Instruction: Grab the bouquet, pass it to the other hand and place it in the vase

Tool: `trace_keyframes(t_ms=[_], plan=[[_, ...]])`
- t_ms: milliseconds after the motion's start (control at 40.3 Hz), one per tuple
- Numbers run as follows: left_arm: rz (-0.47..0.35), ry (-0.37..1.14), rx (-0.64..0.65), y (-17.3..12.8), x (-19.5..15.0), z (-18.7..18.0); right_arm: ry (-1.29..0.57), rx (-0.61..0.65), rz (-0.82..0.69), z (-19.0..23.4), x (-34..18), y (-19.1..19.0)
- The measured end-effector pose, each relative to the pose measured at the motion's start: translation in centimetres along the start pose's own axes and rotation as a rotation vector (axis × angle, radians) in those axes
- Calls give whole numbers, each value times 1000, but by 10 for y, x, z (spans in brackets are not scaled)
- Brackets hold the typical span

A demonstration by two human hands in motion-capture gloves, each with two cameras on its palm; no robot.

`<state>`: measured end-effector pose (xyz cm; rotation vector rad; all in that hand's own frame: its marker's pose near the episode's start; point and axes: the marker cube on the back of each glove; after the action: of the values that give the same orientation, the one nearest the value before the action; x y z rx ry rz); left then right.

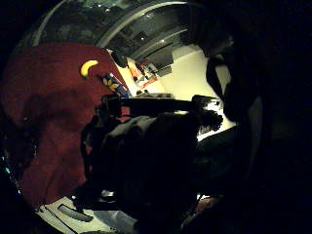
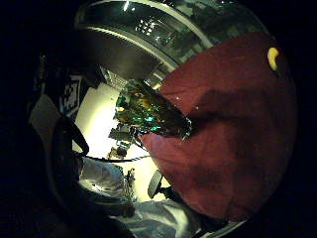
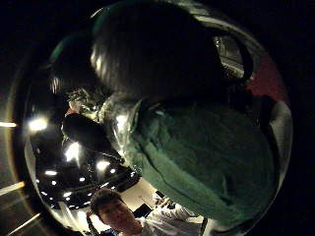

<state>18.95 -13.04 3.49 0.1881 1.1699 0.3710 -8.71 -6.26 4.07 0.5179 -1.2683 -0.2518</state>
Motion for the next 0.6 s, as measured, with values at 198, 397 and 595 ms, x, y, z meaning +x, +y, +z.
trace_keyframes(t_ms=[198,397,595], plan=[[-19,-26,-50,-5,-20,-11,-21,-89,-19,8,20,-3],[34,-86,21,4,7,-23,46,-121,-42,6,29,-2],[77,-129,205,5,57,-61,52,-84,15,-12,21,-5]])
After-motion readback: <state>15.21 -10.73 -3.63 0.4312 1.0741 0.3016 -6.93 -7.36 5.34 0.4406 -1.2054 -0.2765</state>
